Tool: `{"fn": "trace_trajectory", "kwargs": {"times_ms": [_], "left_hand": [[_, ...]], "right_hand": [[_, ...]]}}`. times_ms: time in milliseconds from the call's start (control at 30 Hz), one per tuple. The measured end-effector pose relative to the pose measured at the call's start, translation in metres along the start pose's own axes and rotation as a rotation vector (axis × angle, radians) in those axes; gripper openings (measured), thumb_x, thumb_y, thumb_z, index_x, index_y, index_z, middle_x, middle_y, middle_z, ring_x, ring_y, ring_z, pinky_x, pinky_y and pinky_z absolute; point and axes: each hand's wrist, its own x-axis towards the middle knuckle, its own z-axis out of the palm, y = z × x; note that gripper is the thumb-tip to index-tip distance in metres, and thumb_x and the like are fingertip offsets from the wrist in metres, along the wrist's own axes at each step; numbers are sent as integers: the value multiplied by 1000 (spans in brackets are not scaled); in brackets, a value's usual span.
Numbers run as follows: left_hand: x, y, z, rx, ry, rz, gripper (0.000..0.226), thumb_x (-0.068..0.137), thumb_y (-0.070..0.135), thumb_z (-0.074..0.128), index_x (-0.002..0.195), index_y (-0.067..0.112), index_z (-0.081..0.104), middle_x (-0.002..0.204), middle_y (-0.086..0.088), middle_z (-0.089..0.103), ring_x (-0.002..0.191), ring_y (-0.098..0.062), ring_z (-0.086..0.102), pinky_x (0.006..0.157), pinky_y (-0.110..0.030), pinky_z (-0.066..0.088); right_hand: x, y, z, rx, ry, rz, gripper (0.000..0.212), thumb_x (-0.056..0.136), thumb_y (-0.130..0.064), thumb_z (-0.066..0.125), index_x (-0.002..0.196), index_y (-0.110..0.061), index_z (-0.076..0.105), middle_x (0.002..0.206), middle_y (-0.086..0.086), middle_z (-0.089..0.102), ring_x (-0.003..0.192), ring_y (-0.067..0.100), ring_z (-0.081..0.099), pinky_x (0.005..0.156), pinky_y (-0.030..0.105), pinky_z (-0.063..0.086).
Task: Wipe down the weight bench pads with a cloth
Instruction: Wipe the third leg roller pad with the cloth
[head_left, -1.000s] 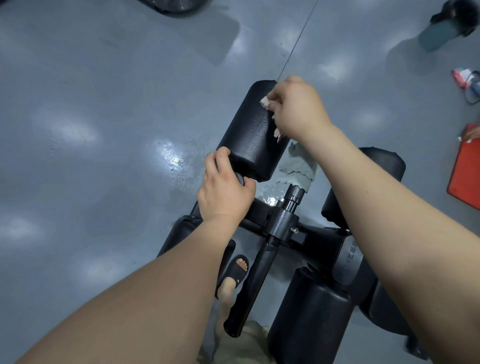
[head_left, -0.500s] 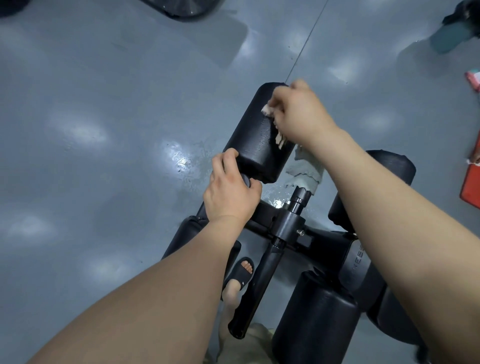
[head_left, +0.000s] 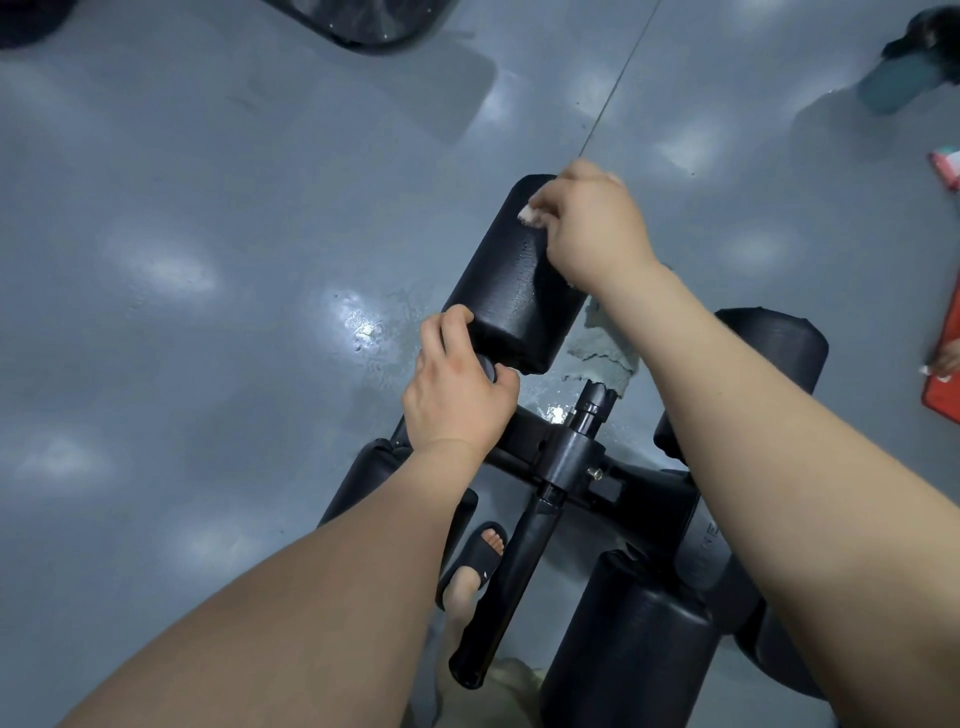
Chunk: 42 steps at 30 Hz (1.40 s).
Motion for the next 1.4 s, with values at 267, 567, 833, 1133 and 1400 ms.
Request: {"fn": "trace_trajectory", "kwargs": {"times_ms": [267, 567, 833, 1133, 1400], "left_hand": [[-1, 1, -1, -7, 16, 5, 61, 80, 37, 67, 131, 23, 36, 135, 7, 40, 93, -24, 62, 67, -34, 39], [-1, 1, 0, 11, 17, 12, 61, 82, 39, 66, 133, 23, 36, 136, 8, 37, 92, -24, 62, 67, -34, 40], [-1, 0, 0, 15, 13, 11, 63, 81, 37, 67, 134, 21, 38, 138, 5, 37, 92, -25, 62, 68, -35, 40], [0, 0, 1, -6, -5, -33, 73, 83, 40, 65, 145, 21, 32, 146, 5, 34, 95, -25, 64, 73, -33, 41], [1, -1, 1, -5, -11, -21, 69, 83, 40, 64, 143, 28, 33, 145, 1, 36, 97, -27, 64, 76, -38, 51]], "right_hand": [[-55, -16, 1, 57, -124, -124, 25, 94, -6, 49, 109, -19, 64, 108, -3, 54, 96, 25, 47, 81, 36, 46], [-7, 4, -14, 132, -56, 197, 27, 102, -18, 37, 113, -26, 61, 122, 7, 47, 117, 30, 40, 103, 37, 38], [-17, -5, -10, 155, -43, 147, 34, 89, -19, 43, 118, -20, 61, 108, 10, 51, 90, 30, 54, 83, 30, 47], [14, 17, -18, 126, 124, 137, 29, 95, -7, 44, 116, -7, 64, 119, 20, 53, 95, 25, 52, 81, 15, 30], [12, 12, 2, 30, 37, 30, 44, 87, 0, 45, 120, -18, 68, 119, 11, 57, 108, 41, 51, 90, 31, 40]]}}
